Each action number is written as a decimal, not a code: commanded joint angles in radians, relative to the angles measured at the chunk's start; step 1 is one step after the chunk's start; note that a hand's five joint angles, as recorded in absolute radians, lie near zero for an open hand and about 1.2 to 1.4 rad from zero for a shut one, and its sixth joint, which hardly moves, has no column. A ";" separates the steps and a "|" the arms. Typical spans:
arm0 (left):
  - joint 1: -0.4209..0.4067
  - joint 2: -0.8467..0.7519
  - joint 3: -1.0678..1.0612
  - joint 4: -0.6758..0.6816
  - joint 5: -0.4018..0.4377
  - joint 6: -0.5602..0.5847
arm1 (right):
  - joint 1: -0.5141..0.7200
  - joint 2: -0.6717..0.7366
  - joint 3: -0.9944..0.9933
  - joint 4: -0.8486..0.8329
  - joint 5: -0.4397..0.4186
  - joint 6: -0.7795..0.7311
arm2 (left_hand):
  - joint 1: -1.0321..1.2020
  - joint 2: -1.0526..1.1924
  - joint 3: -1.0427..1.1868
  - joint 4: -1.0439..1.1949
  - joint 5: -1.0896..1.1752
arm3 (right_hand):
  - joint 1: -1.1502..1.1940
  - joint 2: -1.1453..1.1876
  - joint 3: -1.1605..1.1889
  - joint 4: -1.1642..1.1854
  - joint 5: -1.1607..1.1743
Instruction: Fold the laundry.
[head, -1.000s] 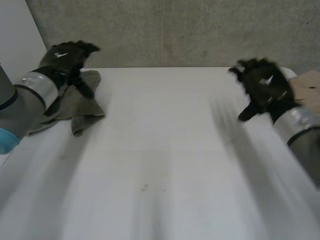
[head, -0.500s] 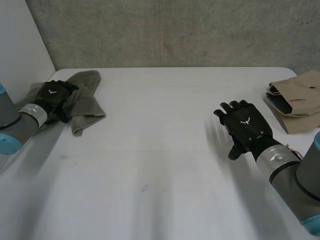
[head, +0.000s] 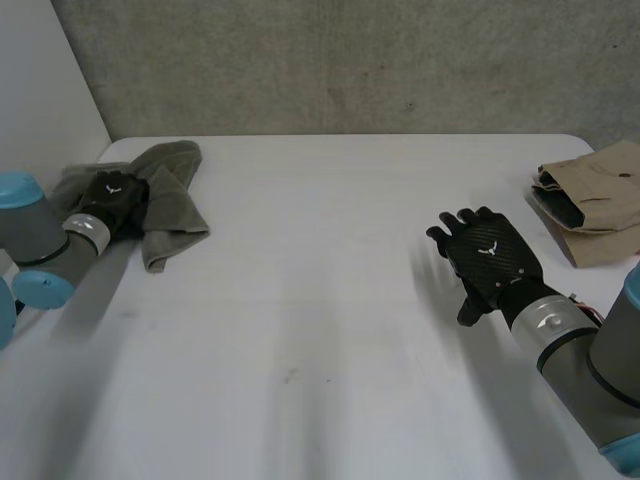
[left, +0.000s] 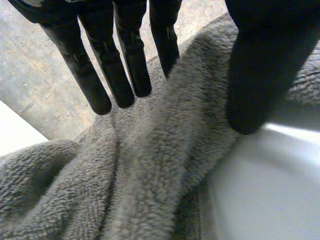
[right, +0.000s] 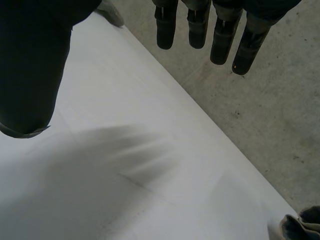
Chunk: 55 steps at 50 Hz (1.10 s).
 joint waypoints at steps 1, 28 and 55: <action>-0.029 0.013 -0.010 0.027 -0.043 0.001 | 0.000 0.002 0.003 0.000 0.000 0.001 | 0.673 0.694 0.695 0.693 0.700 | -0.032 -0.048 -0.045 -0.065 -0.073; -0.724 0.624 -0.579 0.144 -0.155 -0.592 | -0.012 -0.016 -0.020 0.000 0.113 0.013 | -0.530 -0.509 -0.508 -0.511 -0.503 | -0.032 -0.048 -0.045 -0.065 -0.073; -0.534 0.783 -0.867 -0.062 -0.302 -0.358 | -0.026 -0.056 -0.211 0.555 0.087 0.004 | -0.148 -0.127 -0.126 -0.129 -0.121 | -0.032 -0.048 -0.045 -0.065 -0.073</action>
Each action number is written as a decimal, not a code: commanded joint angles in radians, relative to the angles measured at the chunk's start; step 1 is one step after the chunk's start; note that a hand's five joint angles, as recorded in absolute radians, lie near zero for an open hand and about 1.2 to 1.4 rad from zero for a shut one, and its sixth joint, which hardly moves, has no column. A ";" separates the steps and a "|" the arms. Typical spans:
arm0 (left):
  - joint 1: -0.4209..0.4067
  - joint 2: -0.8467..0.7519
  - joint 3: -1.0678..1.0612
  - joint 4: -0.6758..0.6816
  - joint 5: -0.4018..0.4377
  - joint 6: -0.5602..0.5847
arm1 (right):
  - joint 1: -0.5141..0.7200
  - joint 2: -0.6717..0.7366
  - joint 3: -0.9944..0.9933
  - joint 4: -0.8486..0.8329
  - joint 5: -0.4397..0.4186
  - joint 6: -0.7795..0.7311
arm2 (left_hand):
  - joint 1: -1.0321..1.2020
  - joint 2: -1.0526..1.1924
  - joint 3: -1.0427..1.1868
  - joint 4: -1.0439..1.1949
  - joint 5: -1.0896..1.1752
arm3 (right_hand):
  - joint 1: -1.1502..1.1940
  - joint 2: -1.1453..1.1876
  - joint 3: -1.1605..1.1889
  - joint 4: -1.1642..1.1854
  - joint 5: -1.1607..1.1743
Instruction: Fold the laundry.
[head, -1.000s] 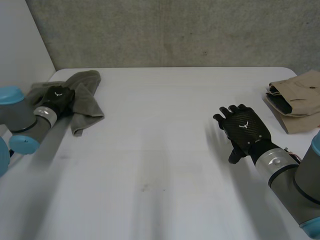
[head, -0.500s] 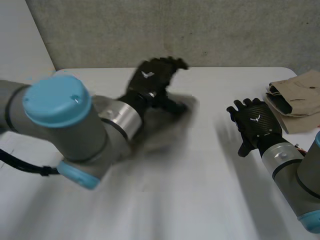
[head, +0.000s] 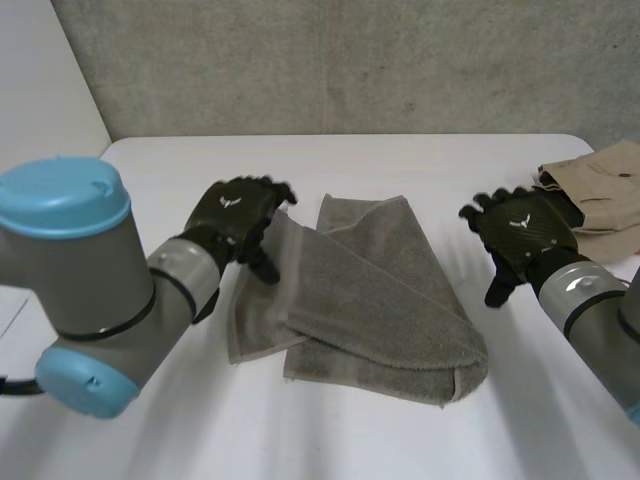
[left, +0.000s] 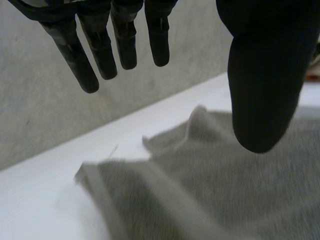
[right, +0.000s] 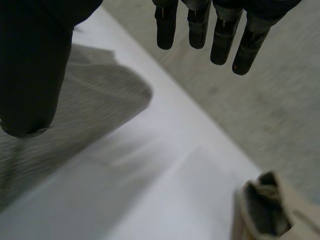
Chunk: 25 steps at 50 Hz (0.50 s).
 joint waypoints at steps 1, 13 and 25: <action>0.025 0.022 -0.140 0.002 -0.041 0.089 | 0.001 0.000 -0.064 0.305 -0.024 -0.004 | 0.349 0.345 0.341 0.348 0.346 | -0.032 -0.048 -0.044 -0.065 -0.073; 0.025 -0.115 -0.172 0.171 -0.038 0.166 | 0.012 0.003 0.031 0.222 -0.047 -0.007 | 0.320 0.315 0.312 0.318 0.316 | -0.032 -0.048 -0.044 -0.065 -0.073; 0.019 -0.249 -0.082 0.189 -0.020 0.169 | -0.004 -0.023 0.143 0.115 -0.044 -0.007 | 0.366 0.362 0.358 0.365 0.363 | -0.032 -0.048 -0.044 -0.065 -0.073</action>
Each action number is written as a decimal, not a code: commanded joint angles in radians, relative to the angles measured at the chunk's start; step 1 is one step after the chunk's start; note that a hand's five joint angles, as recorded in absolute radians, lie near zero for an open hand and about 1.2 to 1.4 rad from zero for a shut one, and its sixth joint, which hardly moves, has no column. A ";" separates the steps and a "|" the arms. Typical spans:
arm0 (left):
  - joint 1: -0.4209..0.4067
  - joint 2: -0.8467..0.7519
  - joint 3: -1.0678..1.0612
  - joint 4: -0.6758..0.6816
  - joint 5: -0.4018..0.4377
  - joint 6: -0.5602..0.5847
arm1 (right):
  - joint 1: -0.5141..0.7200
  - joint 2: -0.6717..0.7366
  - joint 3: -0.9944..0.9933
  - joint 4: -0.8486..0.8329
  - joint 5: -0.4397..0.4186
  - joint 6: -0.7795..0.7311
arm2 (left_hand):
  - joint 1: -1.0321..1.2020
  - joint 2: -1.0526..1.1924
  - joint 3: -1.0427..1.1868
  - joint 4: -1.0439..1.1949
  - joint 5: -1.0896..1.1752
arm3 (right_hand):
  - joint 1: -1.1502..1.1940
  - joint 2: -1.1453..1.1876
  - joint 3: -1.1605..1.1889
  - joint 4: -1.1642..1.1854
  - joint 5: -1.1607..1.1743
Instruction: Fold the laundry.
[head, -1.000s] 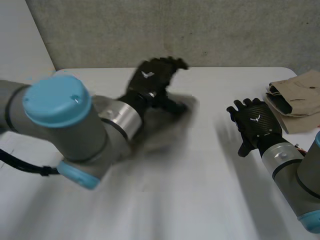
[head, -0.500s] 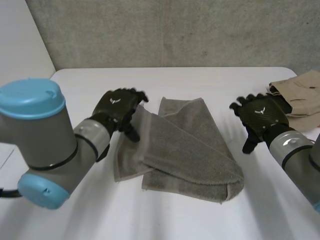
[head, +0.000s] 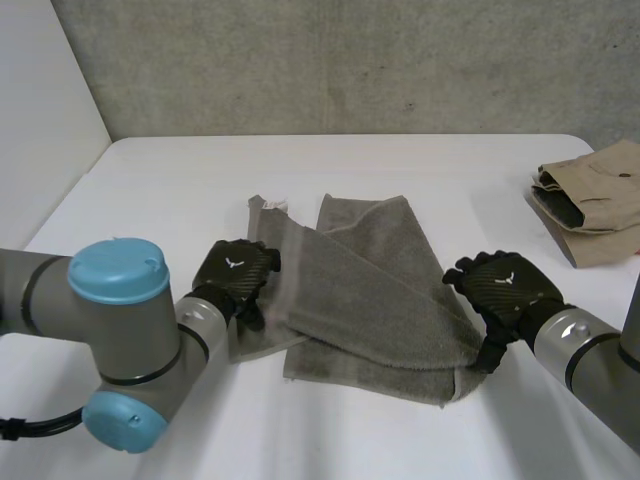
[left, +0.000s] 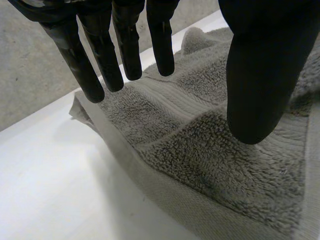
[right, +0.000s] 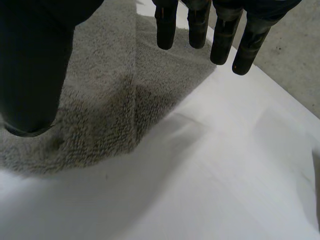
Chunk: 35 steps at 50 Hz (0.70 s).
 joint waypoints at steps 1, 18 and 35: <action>-0.004 -0.089 0.069 -0.006 0.019 0.000 | -0.007 -0.023 0.073 -0.065 0.002 0.000 | 0.152 0.155 0.155 0.151 0.151 | -0.032 -0.048 -0.044 -0.065 -0.073; -0.009 0.253 0.074 -0.003 0.010 -0.015 | -0.027 -0.025 0.064 -0.048 0.009 0.190 | 0.912 0.915 0.916 0.911 0.911 | -0.032 -0.048 -0.044 -0.065 -0.073; -0.004 0.436 0.152 -0.002 0.008 -0.014 | -0.061 -0.015 0.036 0.069 -0.013 0.423 | 0.912 0.915 0.916 0.911 0.911 | -0.019 -0.035 -0.031 -0.052 -0.060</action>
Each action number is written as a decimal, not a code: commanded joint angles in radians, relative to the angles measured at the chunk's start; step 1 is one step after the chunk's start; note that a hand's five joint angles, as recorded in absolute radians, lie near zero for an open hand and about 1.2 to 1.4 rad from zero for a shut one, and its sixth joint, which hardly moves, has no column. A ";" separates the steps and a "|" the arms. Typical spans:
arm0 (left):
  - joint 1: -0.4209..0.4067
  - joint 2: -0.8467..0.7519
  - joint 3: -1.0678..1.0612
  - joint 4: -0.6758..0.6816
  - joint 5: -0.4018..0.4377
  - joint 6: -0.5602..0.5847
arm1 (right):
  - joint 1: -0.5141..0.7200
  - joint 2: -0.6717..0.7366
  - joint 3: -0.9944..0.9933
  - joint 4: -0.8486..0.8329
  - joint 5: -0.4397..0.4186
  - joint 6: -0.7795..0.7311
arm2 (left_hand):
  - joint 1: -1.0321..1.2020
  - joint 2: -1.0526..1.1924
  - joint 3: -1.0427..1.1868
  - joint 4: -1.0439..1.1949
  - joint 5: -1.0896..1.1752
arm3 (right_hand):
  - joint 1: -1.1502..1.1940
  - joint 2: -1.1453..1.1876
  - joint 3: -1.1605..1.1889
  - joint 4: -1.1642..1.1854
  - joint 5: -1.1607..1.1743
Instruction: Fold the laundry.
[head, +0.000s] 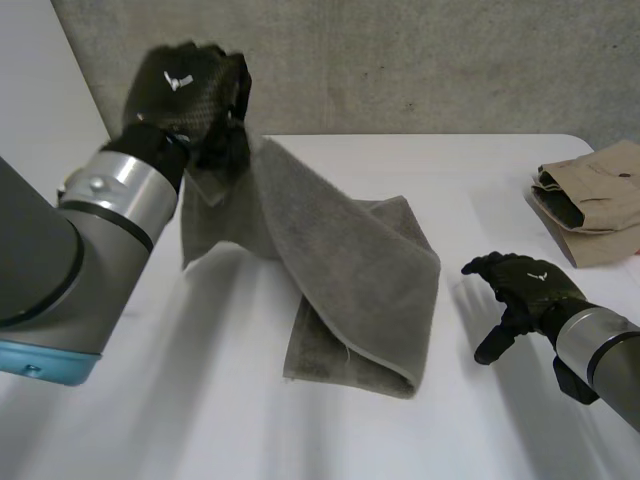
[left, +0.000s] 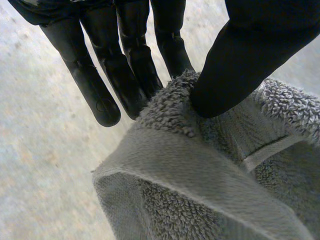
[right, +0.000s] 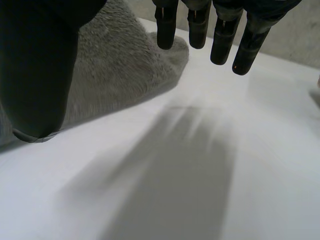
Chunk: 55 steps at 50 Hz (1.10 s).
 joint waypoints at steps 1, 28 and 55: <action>-0.001 0.032 0.022 -0.001 0.001 0.000 | 0.027 0.010 0.005 0.072 -0.013 0.061 | 0.238 0.200 0.208 0.198 0.258 | -0.001 -0.017 -0.014 -0.035 -0.042; 0.007 0.032 0.019 -0.001 0.001 0.000 | 0.423 0.287 -0.209 -0.045 0.150 0.106 | 0.238 0.200 0.208 0.198 0.258 | 0.207 0.191 0.194 0.174 0.166; 0.008 0.044 0.020 -0.006 -0.001 -0.015 | 0.417 0.306 -0.257 -0.147 0.155 0.060 | 0.238 0.200 0.208 0.198 0.258 | 1.190 1.174 1.177 1.156 1.149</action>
